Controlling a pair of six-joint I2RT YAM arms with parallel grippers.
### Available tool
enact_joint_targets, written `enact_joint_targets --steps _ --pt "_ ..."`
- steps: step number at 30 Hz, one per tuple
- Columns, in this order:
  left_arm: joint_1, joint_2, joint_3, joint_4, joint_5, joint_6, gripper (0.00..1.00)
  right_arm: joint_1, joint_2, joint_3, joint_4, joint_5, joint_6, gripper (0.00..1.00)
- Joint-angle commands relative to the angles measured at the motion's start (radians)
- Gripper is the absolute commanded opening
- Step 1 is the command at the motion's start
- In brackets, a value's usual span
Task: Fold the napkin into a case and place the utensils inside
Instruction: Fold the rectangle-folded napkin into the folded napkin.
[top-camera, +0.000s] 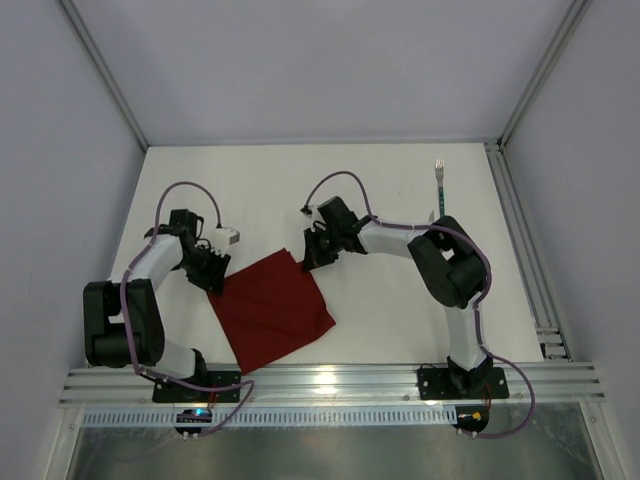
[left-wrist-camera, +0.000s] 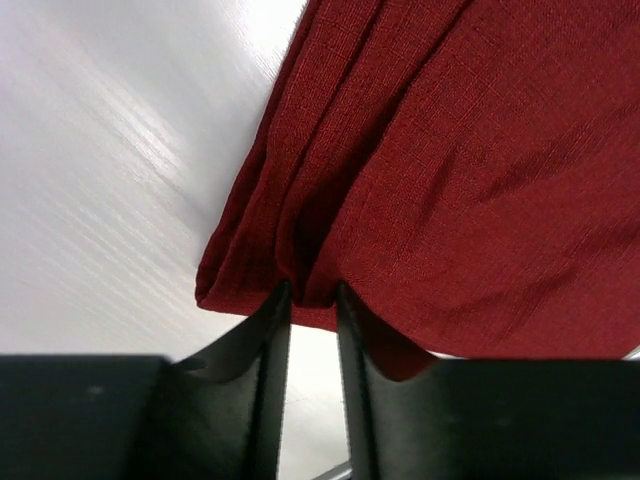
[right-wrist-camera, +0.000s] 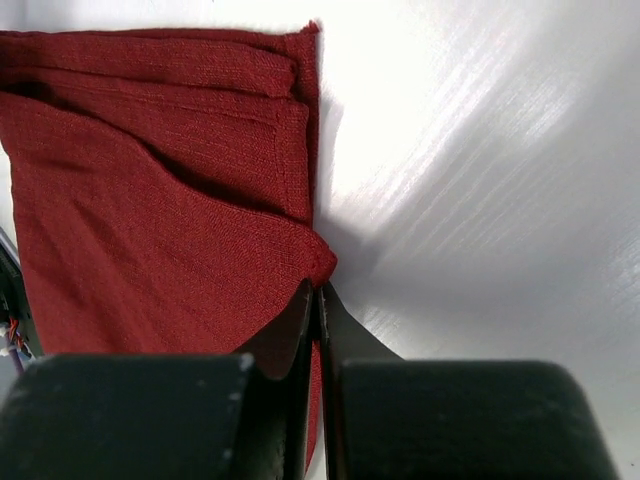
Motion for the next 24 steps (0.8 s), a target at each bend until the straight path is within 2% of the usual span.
enact_joint_targets --steps 1,3,5,10,13,20,24 --pt "-0.002 -0.019 -0.002 0.015 -0.002 0.011 0.24 0.002 -0.039 0.025 0.06 0.011 -0.004 0.04" --pt "-0.002 -0.034 0.007 0.016 -0.022 -0.001 0.1 0.002 -0.079 0.009 0.08 0.023 -0.009 0.04" --pt "-0.002 -0.068 0.012 0.021 -0.028 -0.01 0.08 0.007 -0.105 -0.004 0.109 0.026 -0.018 0.04" --pt "0.0 -0.137 0.007 0.033 -0.075 -0.014 0.06 0.033 -0.141 0.005 0.178 -0.03 -0.023 0.04" --pt "0.001 -0.146 0.003 0.044 -0.109 -0.018 0.07 0.031 -0.102 0.047 0.221 -0.049 0.025 0.04" --pt "0.033 -0.097 -0.008 0.116 -0.144 -0.038 0.08 0.01 0.095 0.217 0.134 -0.035 0.088 0.04" --pt "0.04 -0.048 -0.016 0.133 -0.163 -0.044 0.08 0.005 0.128 0.22 0.092 -0.005 0.096 0.04"
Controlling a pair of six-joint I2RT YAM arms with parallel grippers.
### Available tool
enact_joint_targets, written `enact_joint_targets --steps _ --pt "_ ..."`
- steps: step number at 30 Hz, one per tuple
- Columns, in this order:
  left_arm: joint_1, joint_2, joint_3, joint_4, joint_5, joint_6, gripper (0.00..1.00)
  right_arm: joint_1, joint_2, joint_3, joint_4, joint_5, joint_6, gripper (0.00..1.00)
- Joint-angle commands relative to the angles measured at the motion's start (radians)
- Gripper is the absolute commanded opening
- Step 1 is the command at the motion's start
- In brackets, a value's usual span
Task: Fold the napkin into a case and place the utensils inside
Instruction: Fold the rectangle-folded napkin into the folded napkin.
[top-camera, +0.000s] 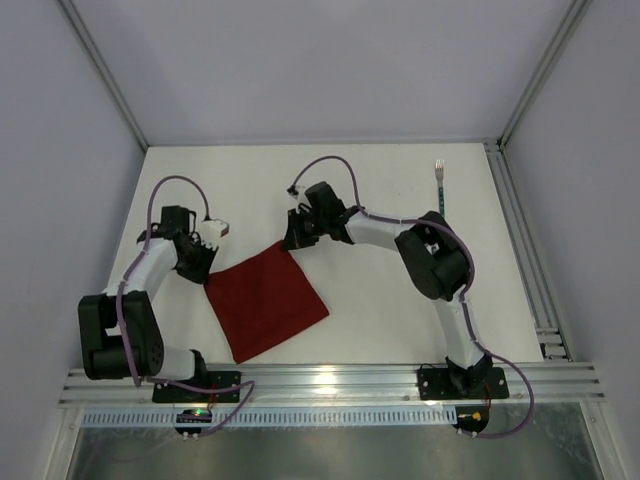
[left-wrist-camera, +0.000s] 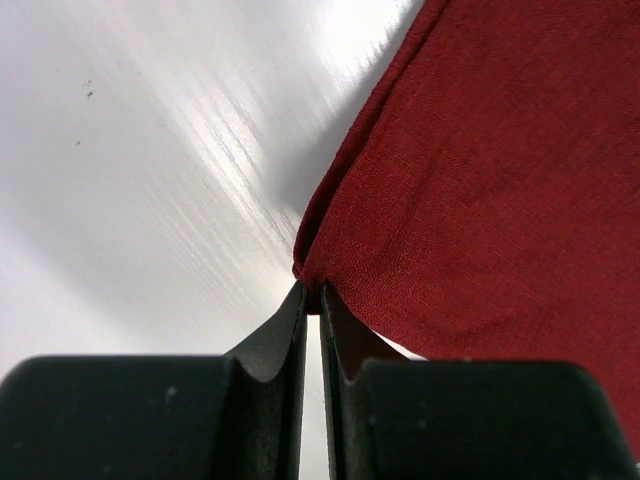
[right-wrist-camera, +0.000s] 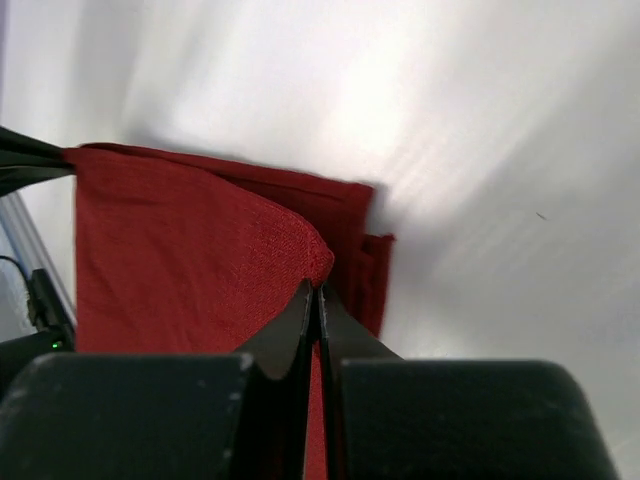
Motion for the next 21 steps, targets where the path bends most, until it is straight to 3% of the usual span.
enact_joint_targets --steps 1,10,14,19,21 --pt "0.01 0.044 -0.015 0.05 -0.027 -0.013 0.09 -0.009 0.015 0.01 -0.037 0.029 0.03 0.05" --pt "0.01 0.075 -0.033 0.093 -0.036 -0.025 0.11 -0.023 0.017 -0.01 -0.029 0.065 0.019 0.13" --pt "0.01 0.055 -0.033 0.082 -0.039 -0.022 0.09 -0.021 0.002 -0.006 -0.011 0.046 0.024 0.04" --pt "0.01 -0.003 -0.03 0.059 -0.019 -0.021 0.1 -0.013 -0.044 -0.026 0.067 0.046 0.032 0.04" --pt "0.01 -0.014 -0.032 0.053 -0.016 -0.018 0.24 -0.009 -0.049 -0.021 0.081 0.043 0.03 0.04"
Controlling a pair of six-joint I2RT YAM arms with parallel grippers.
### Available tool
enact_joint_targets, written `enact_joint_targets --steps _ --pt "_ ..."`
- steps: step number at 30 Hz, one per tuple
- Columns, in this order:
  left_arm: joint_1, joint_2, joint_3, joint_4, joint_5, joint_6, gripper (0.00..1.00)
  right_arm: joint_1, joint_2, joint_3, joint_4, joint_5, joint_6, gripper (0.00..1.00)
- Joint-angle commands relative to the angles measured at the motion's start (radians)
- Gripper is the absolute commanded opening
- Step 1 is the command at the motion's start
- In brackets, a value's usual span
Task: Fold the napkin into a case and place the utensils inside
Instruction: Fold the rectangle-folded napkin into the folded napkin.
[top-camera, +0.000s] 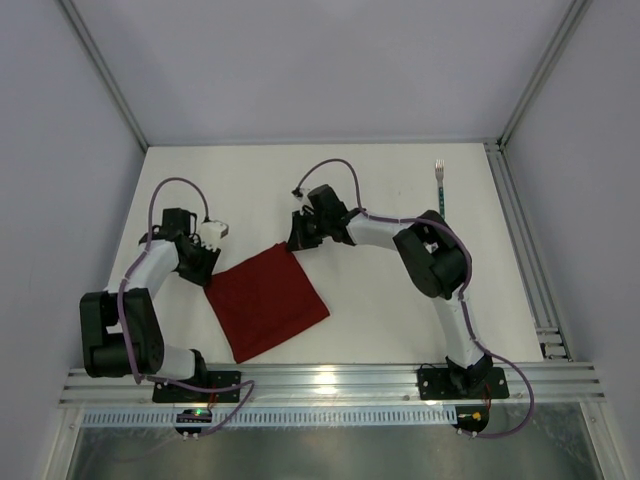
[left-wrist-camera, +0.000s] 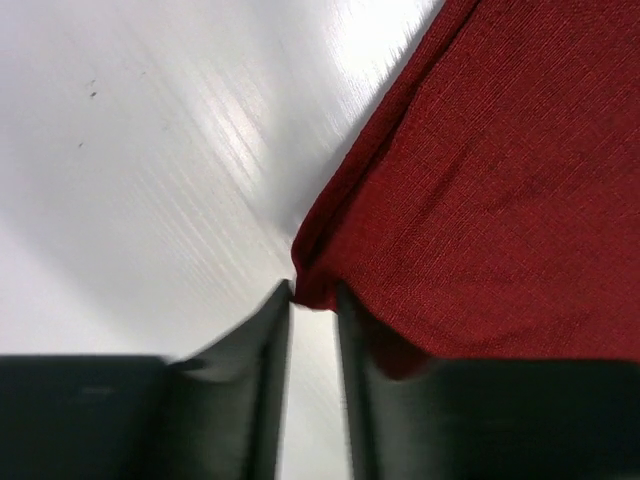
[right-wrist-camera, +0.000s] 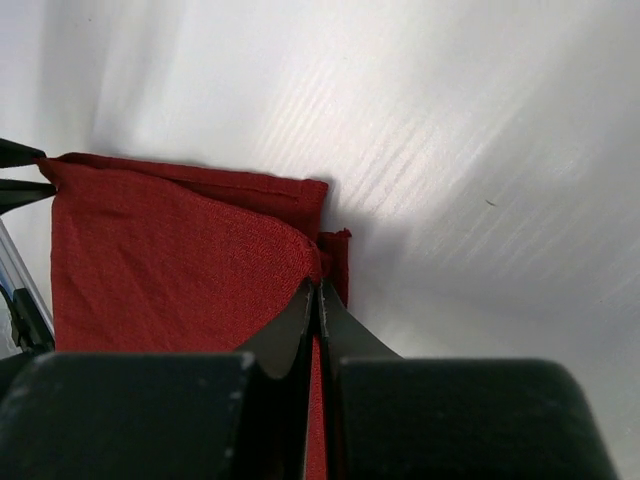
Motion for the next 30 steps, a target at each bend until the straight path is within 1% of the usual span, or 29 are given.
enact_joint_targets --steps 1,2,4,7,8,9,11,14,17,19,21,24,25,27,28,29,30 --pt "0.008 -0.048 0.0 -0.002 0.003 -0.008 0.33 0.009 -0.076 0.02 0.089 -0.004 0.004 0.04" --pt "0.006 -0.045 0.0 0.002 -0.012 -0.01 0.44 0.009 -0.061 0.027 0.084 -0.018 0.004 0.04" --pt "0.006 -0.037 0.004 0.013 -0.029 -0.021 0.5 0.011 -0.047 0.05 0.066 -0.027 0.008 0.04" --pt "0.008 -0.055 0.016 0.033 -0.001 -0.036 0.51 0.012 -0.035 0.054 0.064 -0.036 0.014 0.04" --pt "0.009 -0.063 0.03 0.033 0.02 -0.048 0.51 0.014 -0.032 0.057 0.066 -0.039 0.012 0.04" --pt "0.008 -0.069 0.038 0.035 0.073 -0.05 0.52 0.017 -0.03 0.06 0.067 -0.048 0.012 0.04" --pt "0.008 -0.071 0.058 0.032 0.106 -0.056 0.52 0.021 -0.024 0.075 0.066 -0.058 0.009 0.04" --pt "0.008 -0.027 0.072 0.041 0.085 -0.058 0.51 0.031 -0.013 0.092 0.055 -0.062 0.001 0.04" --pt "0.008 0.024 0.069 0.038 0.033 -0.045 0.49 0.031 -0.009 0.096 0.058 -0.064 0.003 0.04" --pt "0.008 0.036 0.052 0.054 -0.016 -0.041 0.49 0.031 -0.003 0.104 0.055 -0.065 0.005 0.04" --pt "0.009 0.032 0.043 0.062 -0.026 -0.038 0.48 0.031 0.01 0.113 0.04 -0.065 0.0 0.04" --pt "0.009 0.011 0.027 0.064 -0.027 -0.035 0.43 0.031 0.034 0.124 0.032 -0.067 0.008 0.04" --pt "0.008 0.006 0.024 0.062 -0.027 -0.036 0.37 0.031 0.04 0.126 0.033 -0.07 0.012 0.04" --pt "0.008 0.001 0.018 0.056 -0.017 -0.033 0.28 0.031 0.054 0.127 0.04 -0.072 0.024 0.05" --pt "0.009 0.0 0.015 0.053 -0.015 -0.028 0.16 0.031 0.059 0.13 0.041 -0.068 0.027 0.06" --pt "0.008 0.0 0.01 0.05 -0.013 -0.027 0.11 0.029 0.07 0.132 0.041 -0.064 0.031 0.09" --pt "0.009 -0.002 0.009 0.041 -0.013 -0.024 0.03 0.029 0.07 0.139 0.038 -0.053 0.037 0.12"
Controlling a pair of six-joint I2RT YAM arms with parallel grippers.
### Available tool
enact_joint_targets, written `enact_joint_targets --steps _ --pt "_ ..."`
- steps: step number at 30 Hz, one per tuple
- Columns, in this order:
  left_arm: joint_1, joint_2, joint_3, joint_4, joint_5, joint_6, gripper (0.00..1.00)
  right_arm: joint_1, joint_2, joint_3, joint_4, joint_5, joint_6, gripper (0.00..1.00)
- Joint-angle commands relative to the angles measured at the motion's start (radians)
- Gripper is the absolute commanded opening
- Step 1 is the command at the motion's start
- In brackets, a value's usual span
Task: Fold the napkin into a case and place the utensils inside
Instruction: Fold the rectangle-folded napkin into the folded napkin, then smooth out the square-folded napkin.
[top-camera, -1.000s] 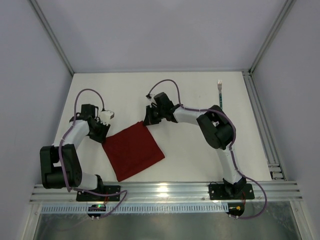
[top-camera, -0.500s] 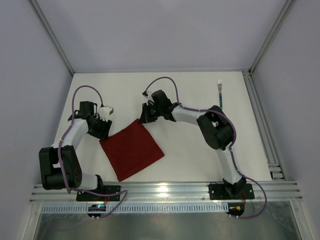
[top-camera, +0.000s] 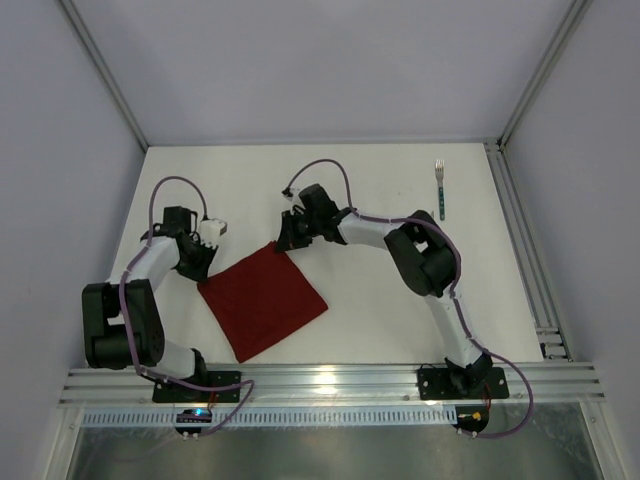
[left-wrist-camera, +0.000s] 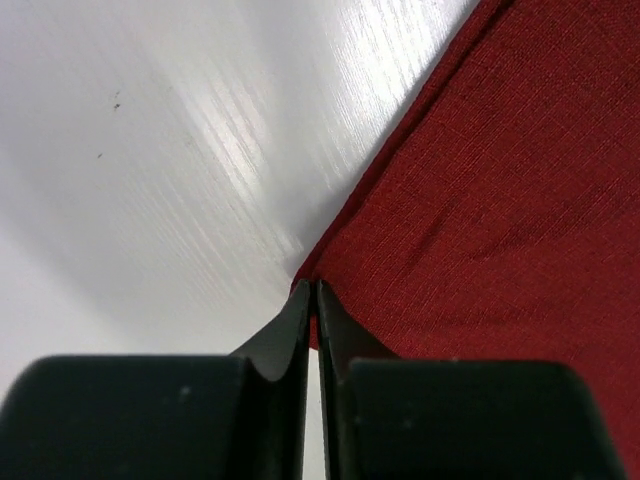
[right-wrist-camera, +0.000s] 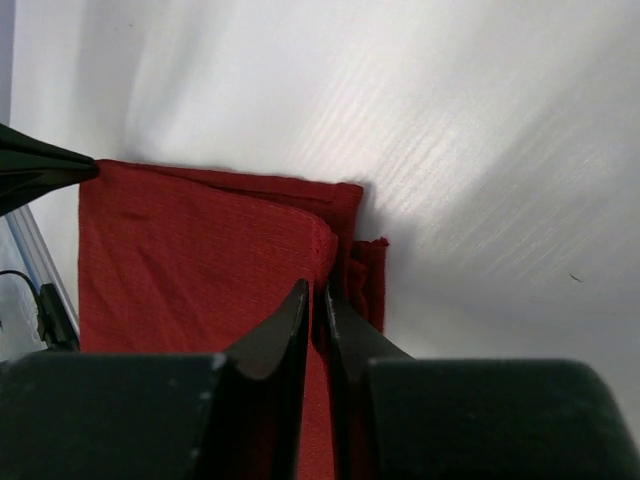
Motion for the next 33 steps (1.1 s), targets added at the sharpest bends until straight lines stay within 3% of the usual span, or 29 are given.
enact_joint_targets --steps 1,3,10,15,20,23,27,33 --pt "0.003 -0.038 -0.013 0.004 0.002 0.021 0.0 0.002 0.014 0.049 0.01 0.009 0.021 0.16" --pt "0.005 -0.044 -0.025 0.001 -0.007 0.027 0.0 0.004 0.005 0.056 0.001 0.024 0.02 0.29" --pt "0.011 -0.061 -0.051 0.007 -0.039 0.05 0.0 0.004 -0.167 -0.013 -0.097 0.156 -0.077 0.49" --pt "0.013 -0.042 -0.057 0.027 -0.058 0.053 0.0 0.007 -0.345 -0.181 -0.136 0.248 -0.089 0.52" --pt "0.011 -0.068 -0.038 0.019 -0.029 0.041 0.08 0.059 -0.523 -0.405 -0.147 0.282 -0.068 0.52" --pt "0.011 -0.085 -0.019 0.001 -0.025 0.032 0.17 0.063 -0.554 -0.491 -0.176 0.244 -0.017 0.53" --pt "0.011 -0.124 -0.013 -0.021 -0.05 0.011 0.36 0.06 -0.569 -0.605 -0.133 0.195 0.035 0.57" --pt "0.011 -0.174 -0.036 -0.042 -0.099 -0.029 0.41 0.056 -0.537 -0.655 -0.047 0.139 0.095 0.59"
